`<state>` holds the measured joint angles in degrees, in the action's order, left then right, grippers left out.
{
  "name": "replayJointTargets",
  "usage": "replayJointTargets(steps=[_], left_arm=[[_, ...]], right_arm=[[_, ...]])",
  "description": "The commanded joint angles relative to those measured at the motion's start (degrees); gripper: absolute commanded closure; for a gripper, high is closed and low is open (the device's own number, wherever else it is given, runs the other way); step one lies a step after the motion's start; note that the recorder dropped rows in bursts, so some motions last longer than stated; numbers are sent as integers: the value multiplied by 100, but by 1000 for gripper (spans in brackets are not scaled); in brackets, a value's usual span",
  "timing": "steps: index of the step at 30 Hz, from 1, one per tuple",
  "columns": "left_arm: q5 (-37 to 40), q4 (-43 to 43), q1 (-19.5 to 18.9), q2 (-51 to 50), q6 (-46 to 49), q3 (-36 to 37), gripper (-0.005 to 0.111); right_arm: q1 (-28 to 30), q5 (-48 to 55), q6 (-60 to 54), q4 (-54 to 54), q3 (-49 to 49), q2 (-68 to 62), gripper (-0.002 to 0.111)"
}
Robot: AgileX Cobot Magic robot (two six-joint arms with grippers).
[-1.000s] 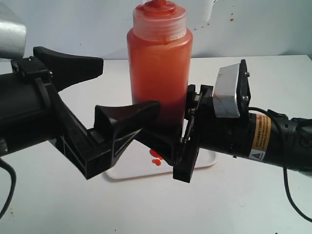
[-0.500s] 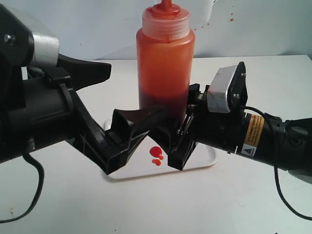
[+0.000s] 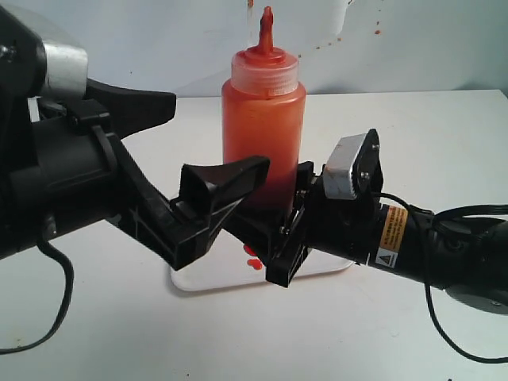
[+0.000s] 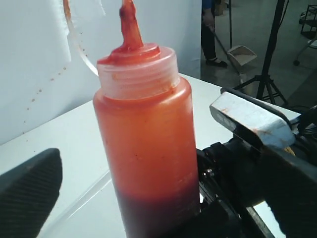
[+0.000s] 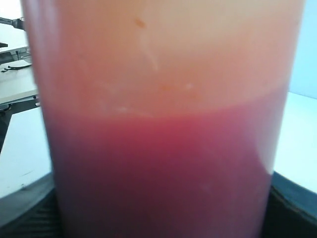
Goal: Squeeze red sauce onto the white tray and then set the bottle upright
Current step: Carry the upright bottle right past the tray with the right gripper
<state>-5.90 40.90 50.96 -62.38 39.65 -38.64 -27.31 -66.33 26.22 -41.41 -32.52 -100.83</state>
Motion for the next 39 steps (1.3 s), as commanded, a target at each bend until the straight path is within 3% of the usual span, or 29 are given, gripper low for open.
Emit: replayJointTargets(steps=[1,8,17,39], left_arm=[[-190,46,32,-181,-180,32,3],[-975,46,32,-908,-412,32,3],[-1753,31,32,-990,-483,32,3],[-1791,204,32,-990,-308,32,4]], right_arm=[[1,-363,-273,159,-23,46,108],[1,-363,-528,899,-23,46,108],[300,-147,-1085,1321,-23,46,108],[2028,456,-1470,1470,-23,46,108]])
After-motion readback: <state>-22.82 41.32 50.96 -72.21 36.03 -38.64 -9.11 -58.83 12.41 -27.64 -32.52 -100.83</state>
